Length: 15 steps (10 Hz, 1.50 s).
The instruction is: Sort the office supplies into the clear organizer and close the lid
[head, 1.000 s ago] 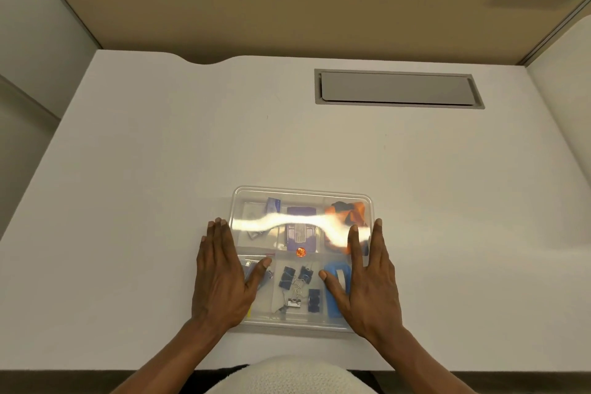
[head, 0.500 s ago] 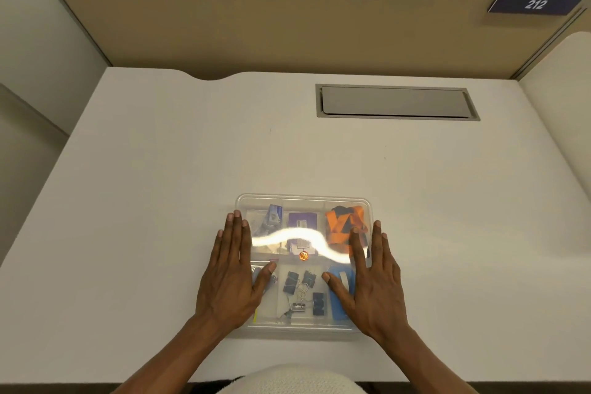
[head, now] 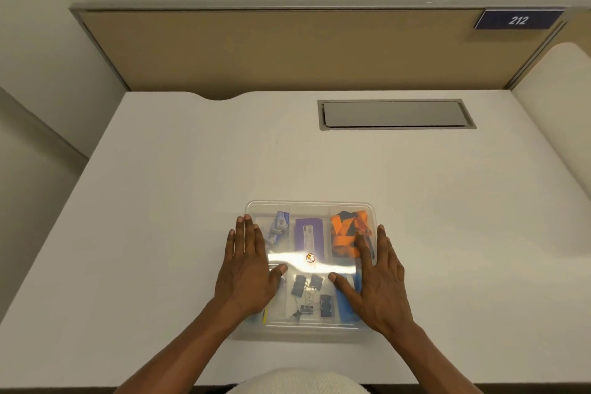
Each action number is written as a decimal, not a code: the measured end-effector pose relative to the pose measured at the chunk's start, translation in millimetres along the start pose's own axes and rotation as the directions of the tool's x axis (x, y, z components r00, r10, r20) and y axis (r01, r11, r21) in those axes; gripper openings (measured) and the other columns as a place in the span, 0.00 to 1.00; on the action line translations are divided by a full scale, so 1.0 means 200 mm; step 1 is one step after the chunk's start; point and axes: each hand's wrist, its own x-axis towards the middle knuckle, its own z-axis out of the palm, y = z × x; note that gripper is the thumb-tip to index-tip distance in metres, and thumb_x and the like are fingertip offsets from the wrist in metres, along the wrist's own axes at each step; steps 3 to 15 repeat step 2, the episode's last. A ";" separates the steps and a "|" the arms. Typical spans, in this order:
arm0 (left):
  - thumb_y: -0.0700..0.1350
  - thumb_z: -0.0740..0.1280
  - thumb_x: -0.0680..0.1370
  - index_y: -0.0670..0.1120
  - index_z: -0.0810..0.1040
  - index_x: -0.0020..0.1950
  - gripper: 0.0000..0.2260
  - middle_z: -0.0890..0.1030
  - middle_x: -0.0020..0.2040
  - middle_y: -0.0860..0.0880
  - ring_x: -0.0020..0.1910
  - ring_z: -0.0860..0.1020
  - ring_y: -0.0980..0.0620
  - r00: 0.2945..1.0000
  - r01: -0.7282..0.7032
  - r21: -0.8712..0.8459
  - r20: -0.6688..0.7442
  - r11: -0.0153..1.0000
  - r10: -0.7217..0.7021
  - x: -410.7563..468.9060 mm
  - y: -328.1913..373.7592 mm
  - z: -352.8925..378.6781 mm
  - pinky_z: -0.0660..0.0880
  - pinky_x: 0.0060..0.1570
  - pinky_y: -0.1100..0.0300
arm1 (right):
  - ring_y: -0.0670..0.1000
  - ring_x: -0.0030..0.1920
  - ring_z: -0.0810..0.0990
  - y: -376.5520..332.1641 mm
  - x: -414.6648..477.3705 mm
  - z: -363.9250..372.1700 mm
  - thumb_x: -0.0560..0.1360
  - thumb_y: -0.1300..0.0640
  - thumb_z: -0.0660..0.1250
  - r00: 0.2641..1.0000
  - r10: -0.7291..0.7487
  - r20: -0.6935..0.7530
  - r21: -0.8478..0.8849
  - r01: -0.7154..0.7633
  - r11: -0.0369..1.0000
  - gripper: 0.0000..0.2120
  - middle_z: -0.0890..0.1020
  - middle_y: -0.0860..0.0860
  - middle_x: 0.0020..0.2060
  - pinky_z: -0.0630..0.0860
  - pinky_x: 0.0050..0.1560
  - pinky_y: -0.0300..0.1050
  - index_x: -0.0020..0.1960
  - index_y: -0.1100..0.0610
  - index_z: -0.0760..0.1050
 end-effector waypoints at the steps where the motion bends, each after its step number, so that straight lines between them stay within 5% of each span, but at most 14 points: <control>1: 0.70 0.56 0.77 0.40 0.50 0.83 0.46 0.38 0.82 0.37 0.81 0.35 0.38 0.999 0.027 -0.020 0.048 0.999 -0.026 0.01 0.02 -0.05 0.39 0.79 0.46 | 0.60 0.82 0.54 -0.01 0.03 -0.04 0.70 0.19 0.53 0.998 0.061 -0.028 0.029 -0.060 0.998 0.49 0.55 0.57 0.83 0.60 0.78 0.63 0.82 0.48 0.54; 2: 0.78 0.43 0.73 0.42 0.49 0.83 0.51 0.36 0.83 0.40 0.81 0.32 0.41 0.999 0.048 -0.056 0.019 0.997 -0.047 0.03 0.03 -0.17 0.40 0.79 0.47 | 0.56 0.83 0.49 -0.02 0.10 -0.11 0.69 0.18 0.52 0.999 0.048 -0.005 0.086 -0.047 0.995 0.51 0.51 0.52 0.84 0.58 0.78 0.62 0.83 0.46 0.49; 15: 0.78 0.43 0.73 0.42 0.49 0.83 0.51 0.36 0.83 0.40 0.81 0.32 0.41 0.999 0.048 -0.056 0.019 0.997 -0.047 0.03 0.03 -0.17 0.40 0.79 0.47 | 0.56 0.83 0.49 -0.02 0.10 -0.11 0.69 0.18 0.52 0.999 0.048 -0.005 0.086 -0.047 0.995 0.51 0.51 0.52 0.84 0.58 0.78 0.62 0.83 0.46 0.49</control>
